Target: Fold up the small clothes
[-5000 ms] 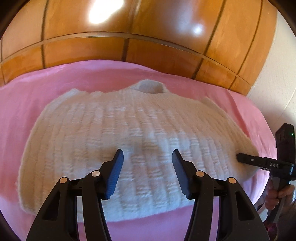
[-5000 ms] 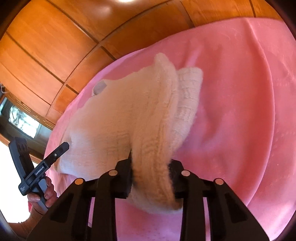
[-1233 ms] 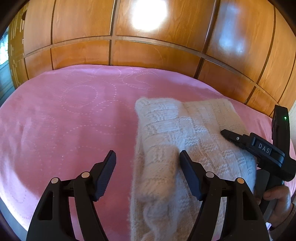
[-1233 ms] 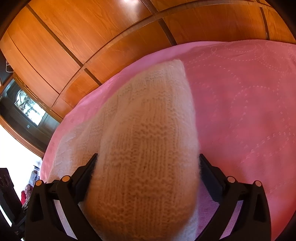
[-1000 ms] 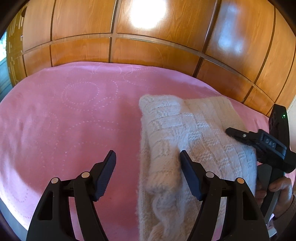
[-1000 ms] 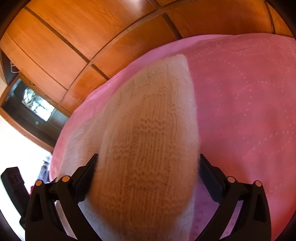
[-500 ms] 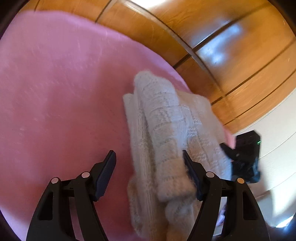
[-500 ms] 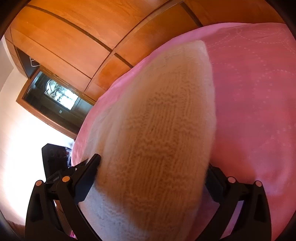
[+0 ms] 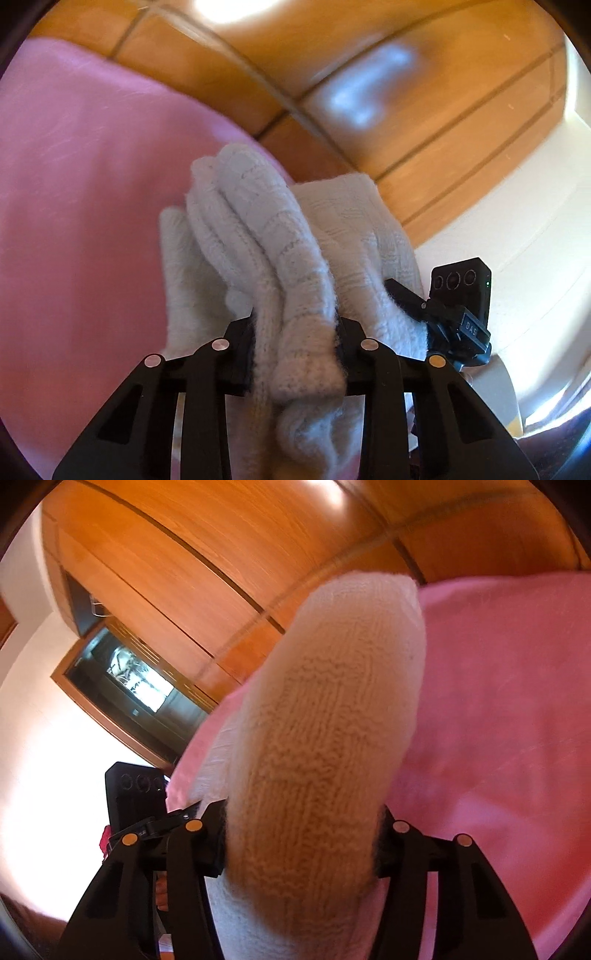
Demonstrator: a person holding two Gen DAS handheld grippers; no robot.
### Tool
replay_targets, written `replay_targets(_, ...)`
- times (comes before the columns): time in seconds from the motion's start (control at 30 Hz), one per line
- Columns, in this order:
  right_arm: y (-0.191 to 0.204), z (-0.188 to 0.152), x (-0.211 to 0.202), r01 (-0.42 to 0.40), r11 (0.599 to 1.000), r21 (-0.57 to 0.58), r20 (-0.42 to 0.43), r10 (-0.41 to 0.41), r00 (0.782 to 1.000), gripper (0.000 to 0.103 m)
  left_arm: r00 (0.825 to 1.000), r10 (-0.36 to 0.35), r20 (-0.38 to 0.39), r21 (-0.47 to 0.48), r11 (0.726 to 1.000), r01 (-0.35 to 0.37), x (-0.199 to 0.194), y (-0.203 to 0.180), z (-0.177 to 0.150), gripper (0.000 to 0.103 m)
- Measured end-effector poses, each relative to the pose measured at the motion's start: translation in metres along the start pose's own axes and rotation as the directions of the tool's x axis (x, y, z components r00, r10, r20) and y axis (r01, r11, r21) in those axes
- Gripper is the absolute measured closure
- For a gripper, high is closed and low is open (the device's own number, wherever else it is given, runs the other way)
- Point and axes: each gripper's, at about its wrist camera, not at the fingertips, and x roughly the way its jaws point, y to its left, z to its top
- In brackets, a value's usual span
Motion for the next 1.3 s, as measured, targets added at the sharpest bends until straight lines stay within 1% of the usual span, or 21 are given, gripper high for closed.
replay_targets(0.2,-0.017,-0.002,-0.105,0.088,0.996,0.001,0.149,-0.088,0.985,0.05,0.989,-0.118,-0.086,0.101,0.987,0.127,0.067,-0.078,0.008,0.073)
replay_targets(0.33,-0.061,-0.013,-0.18,0.194,0.977,0.087,0.238,-0.209,0.948,0.05,0.976,-0.132,-0.173,0.188,0.968,0.164,0.134,-0.132,0.006,0.073)
replay_targets(0.43,-0.104,-0.03,-0.206,0.319,0.928,0.192,0.22,-0.357,0.908,0.044,0.966,0.008,-0.258,0.284,0.957,0.068,0.194,-0.158,-0.01,0.073)
replay_targets(0.5,-0.147,-0.051,-0.21,0.412,0.866,0.282,0.138,-0.462,0.876,0.034,0.924,0.198,-0.328,0.364,0.929,-0.07,0.241,-0.157,-0.03,0.073)
replay_targets(0.53,-0.17,-0.068,-0.209,0.428,0.842,0.328,0.103,-0.483,0.87,0.03,0.91,0.237,-0.34,0.385,0.918,-0.095,0.257,-0.154,-0.041,0.068)
replay_targets(0.6,-0.185,-0.084,-0.218,0.357,0.853,0.38,0.165,-0.442,0.882,0.014,0.915,0.265,-0.304,0.406,0.905,-0.127,0.26,-0.158,-0.044,0.06)
replay_targets(0.63,-0.185,-0.087,-0.22,0.353,0.85,0.391,0.173,-0.444,0.879,0.014,0.91,0.301,-0.284,0.419,0.893,-0.165,0.259,-0.16,-0.044,0.053)
replay_targets(0.67,-0.181,-0.088,-0.22,0.364,0.846,0.389,0.182,-0.458,0.87,0.012,0.908,0.32,-0.271,0.432,0.883,-0.182,0.258,-0.162,-0.044,0.053)
replay_targets(0.7,-0.174,-0.087,-0.22,0.397,0.836,0.378,0.18,-0.487,0.855,0.011,0.905,0.343,-0.251,0.454,0.868,-0.203,0.254,-0.168,-0.045,0.053)
replay_targets(0.77,-0.153,-0.082,-0.221,0.492,0.804,0.333,0.183,-0.568,0.803,0.011,0.908,0.374,-0.187,0.498,0.833,-0.241,0.245,-0.182,-0.047,0.053)
replay_targets(0.8,-0.138,-0.079,-0.223,0.549,0.779,0.302,0.199,-0.615,0.763,0.014,0.912,0.386,-0.138,0.515,0.815,-0.266,0.237,-0.19,-0.049,0.053)
replay_targets(0.9,-0.094,-0.073,-0.22,0.643,0.733,0.222,0.256,-0.681,0.686,0.028,0.928,0.373,-0.025,0.522,0.796,-0.306,0.22,-0.199,-0.044,0.053)
replay_targets(0.97,-0.076,-0.073,-0.217,0.658,0.73,0.185,0.285,-0.681,0.675,0.042,0.933,0.36,0.009,0.528,0.791,-0.31,0.209,-0.203,-0.048,0.053)
replay_targets(1.0,-0.066,-0.074,-0.211,0.672,0.722,0.165,0.294,-0.687,0.665,0.044,0.931,0.365,0.008,0.535,0.785,-0.312,0.212,-0.204,-0.05,0.053)
replay_targets(1.03,-0.059,-0.078,-0.201,0.7,0.7,0.142,0.289,-0.706,0.647,0.045,0.92,0.392,-0.01,0.544,0.774,-0.324,0.219,-0.202,-0.055,0.053)
replay_targets(1.07,-0.06,-0.084,-0.195,0.715,0.687,0.13,0.27,-0.718,0.641,0.045,0.902,0.43,-0.023,0.547,0.761,-0.349,0.228,-0.198,-0.057,0.053)
replay_targets(1.1,-0.067,-0.089,-0.179,0.727,0.675,0.125,0.214,-0.734,0.645,0.044,0.875,0.48,-0.054,0.557,0.742,-0.372,0.243,-0.19,-0.062,0.053)
replay_targets(1.13,-0.075,-0.09,-0.163,0.741,0.66,0.125,0.176,-0.749,0.638,0.043,0.863,0.502,-0.064,0.564,0.731,-0.384,0.254,-0.183,-0.066,0.051)
replay_targets(1.2,-0.077,-0.1,-0.146,0.787,0.608,0.104,0.213,-0.787,0.579,0.041,0.856,0.516,-0.033,0.548,0.726,-0.416,0.258,-0.183,-0.064,0.042)
replay_targets(1.23,-0.075,-0.099,-0.147,0.785,0.606,0.127,0.214,-0.79,0.575,0.04,0.86,0.509,-0.036,0.536,0.736,-0.414,0.255,-0.185,-0.062,0.042)
replay_targets(1.3,-0.07,-0.099,-0.159,0.757,0.627,0.183,0.217,-0.777,0.591,0.03,0.869,0.495,-0.02,0.522,0.746,-0.413,0.243,-0.191,-0.058,0.042)
